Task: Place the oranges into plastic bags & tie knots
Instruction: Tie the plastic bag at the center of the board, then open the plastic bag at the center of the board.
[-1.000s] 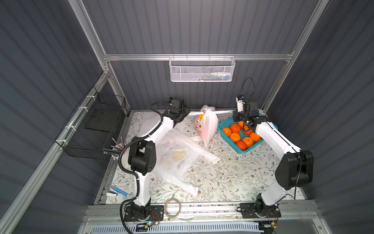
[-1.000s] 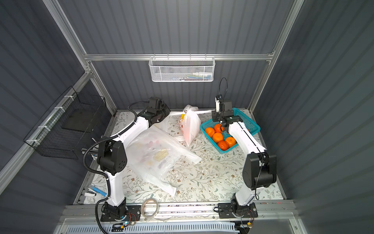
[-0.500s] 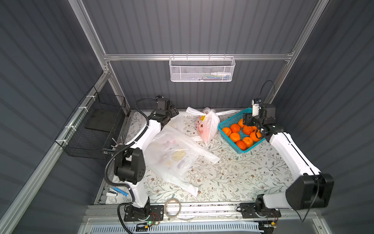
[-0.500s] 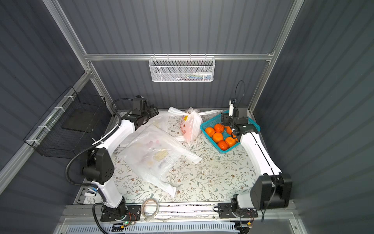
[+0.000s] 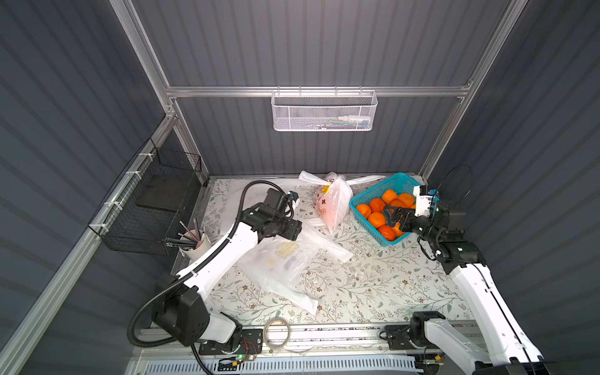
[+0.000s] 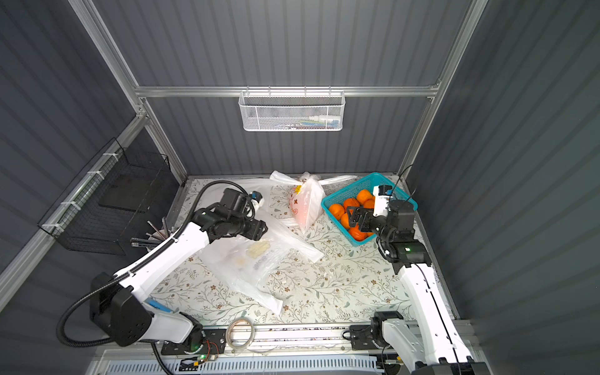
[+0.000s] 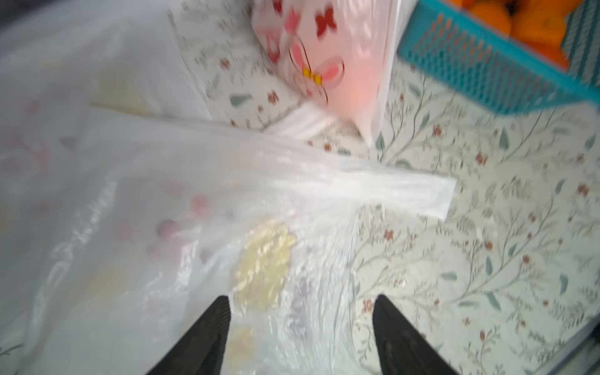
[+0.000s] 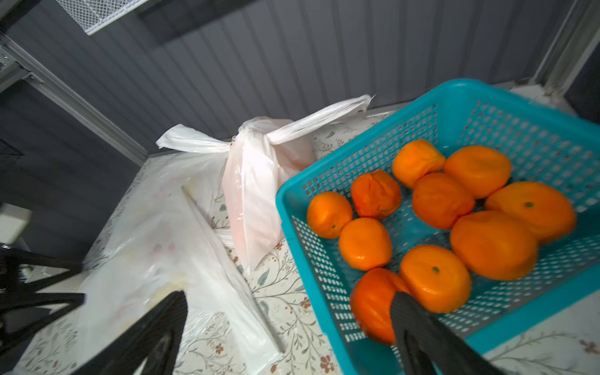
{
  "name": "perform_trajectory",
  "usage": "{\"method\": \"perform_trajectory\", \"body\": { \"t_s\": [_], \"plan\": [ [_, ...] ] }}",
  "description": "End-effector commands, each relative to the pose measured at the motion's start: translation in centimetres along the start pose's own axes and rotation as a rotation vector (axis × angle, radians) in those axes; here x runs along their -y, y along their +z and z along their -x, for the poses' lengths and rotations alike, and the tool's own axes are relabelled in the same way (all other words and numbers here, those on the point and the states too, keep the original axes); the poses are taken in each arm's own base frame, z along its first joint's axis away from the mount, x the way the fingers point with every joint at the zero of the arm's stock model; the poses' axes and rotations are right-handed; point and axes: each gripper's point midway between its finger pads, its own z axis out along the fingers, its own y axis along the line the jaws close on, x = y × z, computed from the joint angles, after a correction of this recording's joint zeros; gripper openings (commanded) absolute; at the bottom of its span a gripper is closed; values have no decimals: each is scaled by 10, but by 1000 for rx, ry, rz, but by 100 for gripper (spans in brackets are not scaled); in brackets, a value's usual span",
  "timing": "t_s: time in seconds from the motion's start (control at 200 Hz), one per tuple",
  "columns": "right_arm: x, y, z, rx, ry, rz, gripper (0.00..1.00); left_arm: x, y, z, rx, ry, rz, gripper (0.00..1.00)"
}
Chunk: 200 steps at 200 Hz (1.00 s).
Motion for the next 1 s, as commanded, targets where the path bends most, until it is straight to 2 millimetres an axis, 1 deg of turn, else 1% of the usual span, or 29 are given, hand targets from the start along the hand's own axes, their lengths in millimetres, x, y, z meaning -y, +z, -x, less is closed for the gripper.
{"method": "perform_trajectory", "body": {
  "t_s": [0.0,0.13,0.23,0.25,0.36,0.51,0.64,0.831,0.886,0.996],
  "plan": [
    [-11,-4,1,13,47,63,99,-1,13,-61,-255,66,12,71],
    [-4,-4,-4,1,35,25,99,5,35,-82,-351,104,20,72],
    [-3,-3,-7,-9,29,20,99,11,52,-90,-391,121,20,73],
    [3,-2,-5,-1,27,-14,99,12,56,-91,-398,124,24,73],
    [7,-2,-7,-5,19,-32,99,14,74,-101,-449,133,31,73],
    [13,-1,-10,-11,5,-60,99,20,94,-110,-492,142,24,73],
    [15,-1,-11,-16,-2,-70,99,21,103,-115,-510,144,35,73],
    [17,1,-11,-20,-2,-74,99,17,116,-121,-522,132,69,71],
    [17,2,-12,-23,-3,-75,99,17,119,-122,-524,131,70,70],
    [18,3,-12,-27,-3,-79,99,14,121,-120,-518,133,85,62]
  ]
}}
